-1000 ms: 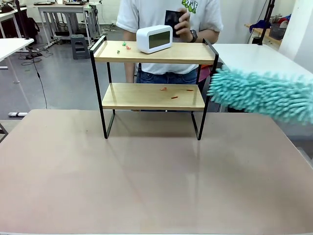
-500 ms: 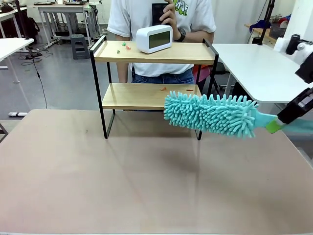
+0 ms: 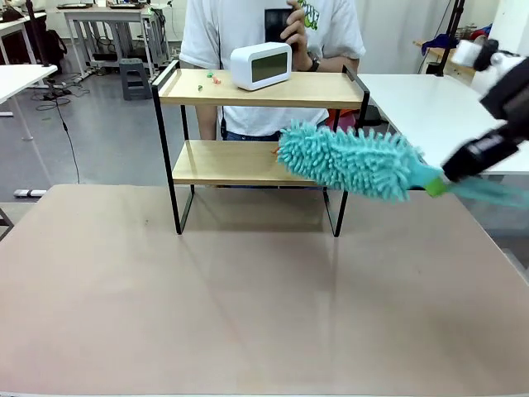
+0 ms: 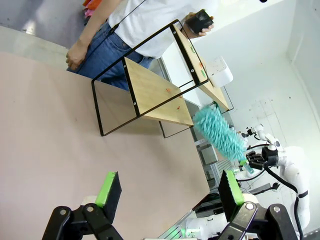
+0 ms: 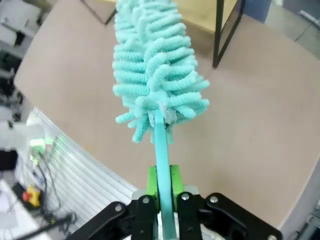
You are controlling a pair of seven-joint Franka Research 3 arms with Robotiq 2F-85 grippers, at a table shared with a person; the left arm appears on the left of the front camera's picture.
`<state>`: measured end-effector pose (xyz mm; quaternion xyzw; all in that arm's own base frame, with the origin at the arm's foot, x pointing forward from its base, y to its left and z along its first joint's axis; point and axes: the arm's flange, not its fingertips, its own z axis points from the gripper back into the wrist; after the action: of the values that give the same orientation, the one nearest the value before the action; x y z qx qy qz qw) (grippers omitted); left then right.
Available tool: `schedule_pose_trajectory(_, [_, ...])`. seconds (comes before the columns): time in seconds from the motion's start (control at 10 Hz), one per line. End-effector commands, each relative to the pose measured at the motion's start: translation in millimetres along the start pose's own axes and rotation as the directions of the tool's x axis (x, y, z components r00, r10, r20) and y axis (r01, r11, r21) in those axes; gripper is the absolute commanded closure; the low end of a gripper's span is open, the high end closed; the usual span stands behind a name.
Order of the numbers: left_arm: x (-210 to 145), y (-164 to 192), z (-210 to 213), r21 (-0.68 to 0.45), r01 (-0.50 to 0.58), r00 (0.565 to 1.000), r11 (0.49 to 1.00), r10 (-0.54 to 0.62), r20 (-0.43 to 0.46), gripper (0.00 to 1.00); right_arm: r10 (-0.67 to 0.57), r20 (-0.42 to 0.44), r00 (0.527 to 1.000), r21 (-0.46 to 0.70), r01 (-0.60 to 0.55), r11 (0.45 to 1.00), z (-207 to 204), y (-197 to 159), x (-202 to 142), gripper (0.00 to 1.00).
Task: Clean the shelf.
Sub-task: Clean the specific tier of the Shelf with the Duster once objects are removed.
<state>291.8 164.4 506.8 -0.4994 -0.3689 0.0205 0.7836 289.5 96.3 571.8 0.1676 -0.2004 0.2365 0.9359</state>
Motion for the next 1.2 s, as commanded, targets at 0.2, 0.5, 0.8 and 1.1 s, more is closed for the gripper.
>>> schedule_pose_trajectory(0.2, [-1.2,-1.3,-2.9,-0.021,0.019,1.0,1.0,-0.018,0.018,0.0,-0.169,0.128,0.977,-0.097,0.182,0.979,-70.7,2.7,60.8,0.87])
schedule_pose_trajectory(0.5, [-1.2,-1.3,-2.9,-0.021,0.019,1.0,1.0,-0.018,0.018,0.0,-0.211,0.167,0.963,-0.123,0.233,0.965,-97.6,6.4,75.8,0.87])
schedule_pose_trajectory(0.8, [-1.2,-1.3,-2.9,-0.021,0.019,1.0,1.0,-0.018,0.018,0.0,-0.298,0.213,0.93,-0.147,0.332,0.932,-109.6,8.5,78.9,1.0])
schedule_pose_trajectory(1.1, [-1.2,-1.3,-2.9,-0.021,0.019,1.0,1.0,-0.018,0.018,0.0,-0.384,0.281,0.879,-0.175,0.441,0.881,-121.2,11.6,80.3,1.0])
